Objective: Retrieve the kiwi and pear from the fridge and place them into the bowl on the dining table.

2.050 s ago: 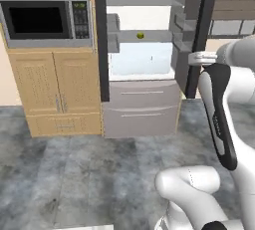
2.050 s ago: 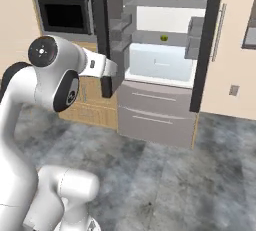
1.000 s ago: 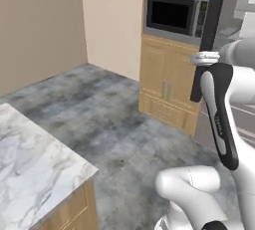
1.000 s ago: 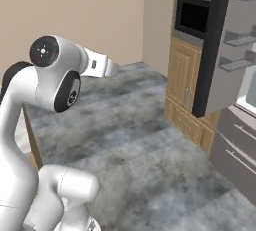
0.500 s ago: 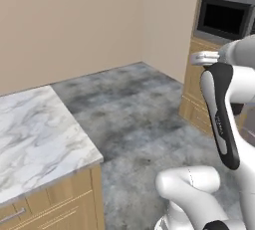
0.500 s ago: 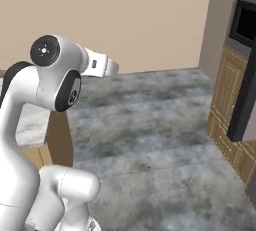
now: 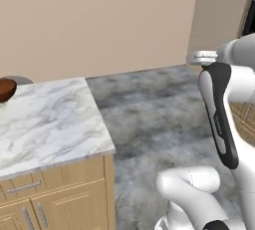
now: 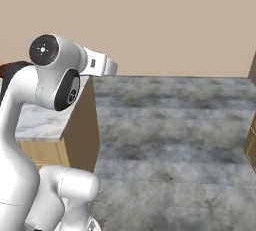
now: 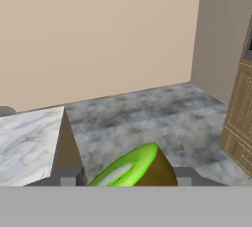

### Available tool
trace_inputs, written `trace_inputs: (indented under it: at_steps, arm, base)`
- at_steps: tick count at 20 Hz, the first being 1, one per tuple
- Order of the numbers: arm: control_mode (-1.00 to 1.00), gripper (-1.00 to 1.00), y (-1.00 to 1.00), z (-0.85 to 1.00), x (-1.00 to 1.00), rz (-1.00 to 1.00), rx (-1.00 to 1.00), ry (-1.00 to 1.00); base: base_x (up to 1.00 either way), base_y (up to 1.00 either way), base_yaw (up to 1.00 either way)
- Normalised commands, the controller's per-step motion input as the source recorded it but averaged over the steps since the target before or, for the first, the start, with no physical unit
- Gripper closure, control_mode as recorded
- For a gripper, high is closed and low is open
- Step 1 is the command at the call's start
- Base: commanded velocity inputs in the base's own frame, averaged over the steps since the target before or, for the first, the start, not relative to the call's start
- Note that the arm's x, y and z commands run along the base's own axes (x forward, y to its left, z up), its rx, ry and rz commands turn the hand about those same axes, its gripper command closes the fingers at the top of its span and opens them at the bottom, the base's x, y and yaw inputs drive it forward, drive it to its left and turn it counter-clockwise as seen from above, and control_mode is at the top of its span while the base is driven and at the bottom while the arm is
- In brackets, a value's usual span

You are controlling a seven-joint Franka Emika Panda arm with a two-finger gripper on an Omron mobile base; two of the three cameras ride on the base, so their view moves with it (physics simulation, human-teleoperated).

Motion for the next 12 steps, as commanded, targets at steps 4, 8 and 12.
trace_inputs:
  at_steps: [4,8,12]
  arm:
    - [1.00,1.00,0.00,0.00,0.00,0.00,0.00,0.00]
    - [1.00,1.00,0.00,0.00,0.00,0.00,0.00,0.00]
    - [1.00,1.00,0.00,0.00,0.00,0.00,0.00,0.00]
  base:
    - [0.16,-0.39,0.35]
    - [0.24,-0.50,0.28]
    - [0.01,-0.81,0.18]
